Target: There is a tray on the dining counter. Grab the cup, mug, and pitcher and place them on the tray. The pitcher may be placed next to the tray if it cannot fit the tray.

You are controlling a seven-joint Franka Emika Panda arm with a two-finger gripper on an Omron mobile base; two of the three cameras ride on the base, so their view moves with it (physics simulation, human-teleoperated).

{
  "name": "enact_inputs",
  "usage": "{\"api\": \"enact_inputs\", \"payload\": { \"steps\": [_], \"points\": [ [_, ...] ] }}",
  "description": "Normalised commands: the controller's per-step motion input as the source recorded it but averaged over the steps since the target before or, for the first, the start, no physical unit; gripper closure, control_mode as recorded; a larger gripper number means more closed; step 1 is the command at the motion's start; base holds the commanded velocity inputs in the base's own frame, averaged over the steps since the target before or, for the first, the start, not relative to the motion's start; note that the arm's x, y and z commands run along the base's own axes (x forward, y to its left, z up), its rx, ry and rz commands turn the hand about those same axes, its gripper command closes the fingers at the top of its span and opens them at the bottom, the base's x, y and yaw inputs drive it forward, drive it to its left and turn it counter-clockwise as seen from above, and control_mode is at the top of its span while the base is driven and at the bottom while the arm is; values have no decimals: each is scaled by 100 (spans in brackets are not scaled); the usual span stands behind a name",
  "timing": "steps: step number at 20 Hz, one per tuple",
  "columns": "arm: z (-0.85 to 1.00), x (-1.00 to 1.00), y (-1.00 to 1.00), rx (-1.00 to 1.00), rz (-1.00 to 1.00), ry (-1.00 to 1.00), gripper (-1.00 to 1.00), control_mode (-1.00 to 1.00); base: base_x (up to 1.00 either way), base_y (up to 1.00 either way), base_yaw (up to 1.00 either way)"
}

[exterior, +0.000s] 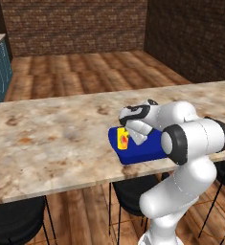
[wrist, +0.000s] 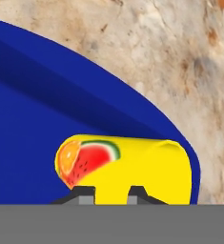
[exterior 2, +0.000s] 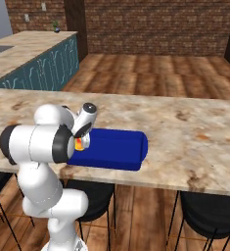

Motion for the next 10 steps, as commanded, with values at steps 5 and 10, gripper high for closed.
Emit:
{"api": "enact_inputs", "payload": {
  "steps": [5, 10],
  "points": [
    [-7, 4, 0, 0, 0, 0, 100, -100, 0, 0, 0],
    [0, 0, 0, 0, 0, 0, 100, -100, 0, 0, 0]
  ]
}}
